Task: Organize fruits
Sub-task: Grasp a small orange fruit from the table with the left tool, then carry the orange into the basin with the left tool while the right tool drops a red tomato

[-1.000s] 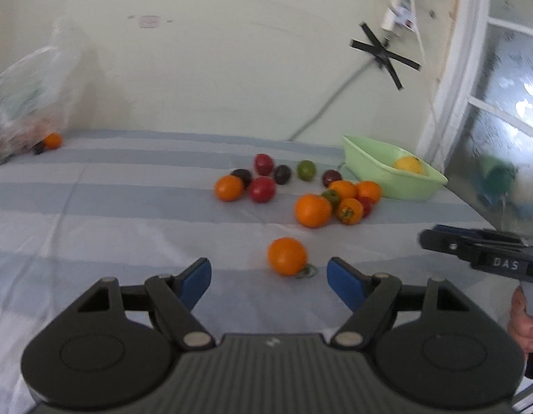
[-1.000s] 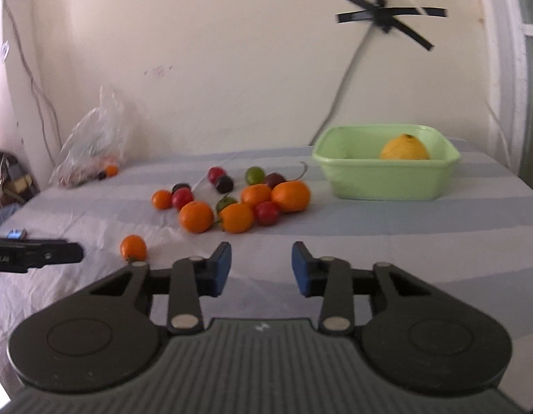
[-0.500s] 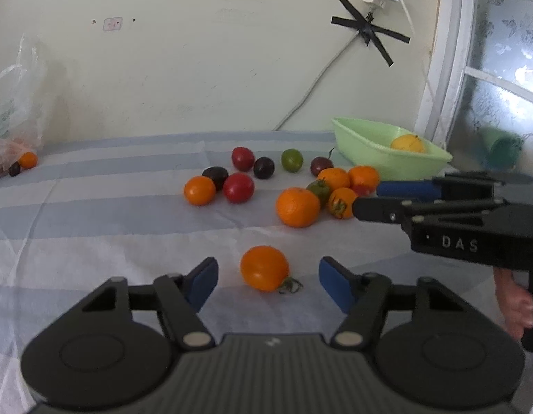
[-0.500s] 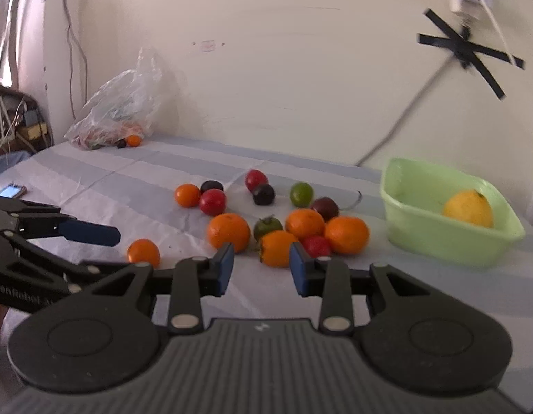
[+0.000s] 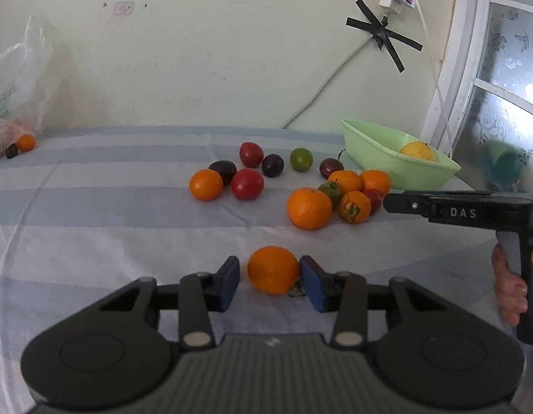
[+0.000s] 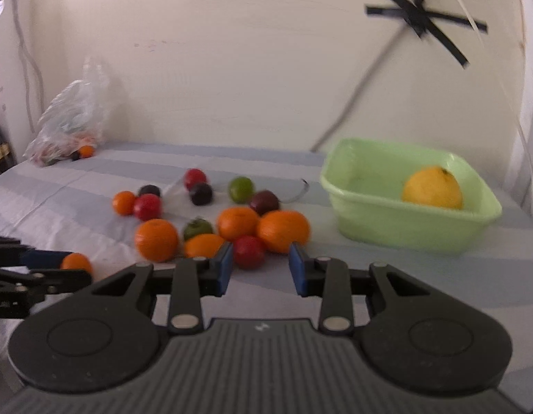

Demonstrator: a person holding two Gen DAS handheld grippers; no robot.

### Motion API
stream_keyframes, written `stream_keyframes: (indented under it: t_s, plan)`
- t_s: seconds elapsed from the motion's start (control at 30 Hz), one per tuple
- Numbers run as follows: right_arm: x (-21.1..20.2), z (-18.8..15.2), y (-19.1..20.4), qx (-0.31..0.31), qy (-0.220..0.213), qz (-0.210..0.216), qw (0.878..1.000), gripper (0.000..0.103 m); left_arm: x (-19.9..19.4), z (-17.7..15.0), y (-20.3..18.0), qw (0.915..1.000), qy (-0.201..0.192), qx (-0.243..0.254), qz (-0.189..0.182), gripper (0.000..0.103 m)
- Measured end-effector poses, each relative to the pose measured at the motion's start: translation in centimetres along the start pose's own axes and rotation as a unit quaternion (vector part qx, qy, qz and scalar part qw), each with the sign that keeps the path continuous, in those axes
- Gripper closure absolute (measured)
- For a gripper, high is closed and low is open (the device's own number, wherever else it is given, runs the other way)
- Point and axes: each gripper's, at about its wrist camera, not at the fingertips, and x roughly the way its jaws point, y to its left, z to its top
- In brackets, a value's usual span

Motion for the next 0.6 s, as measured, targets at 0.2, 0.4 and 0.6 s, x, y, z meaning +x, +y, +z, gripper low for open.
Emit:
stream_keyframes:
  t_s: [0.2,0.4,0.6]
  plan:
    - [0.9,-0.1,-1.5,0.069,0.020,0.054,0.996,0.071,-0.1,-0.1,0.4,0.9999,-0.002,-0.011,-0.011,0.064]
    - [1.8,0.1,-1.7,0.089,0.027,0.064,0.994,0.070,-0.1,-0.1,0.5,0.9998,-0.002,-0.012,-0.014,0.063]
    - [2.2,0.2,-1.1,0.066,0.027,0.063,0.995,0.075,-0.1,-0.1,0.3,0.9999,-0.004,-0.007,-0.015,0.063]
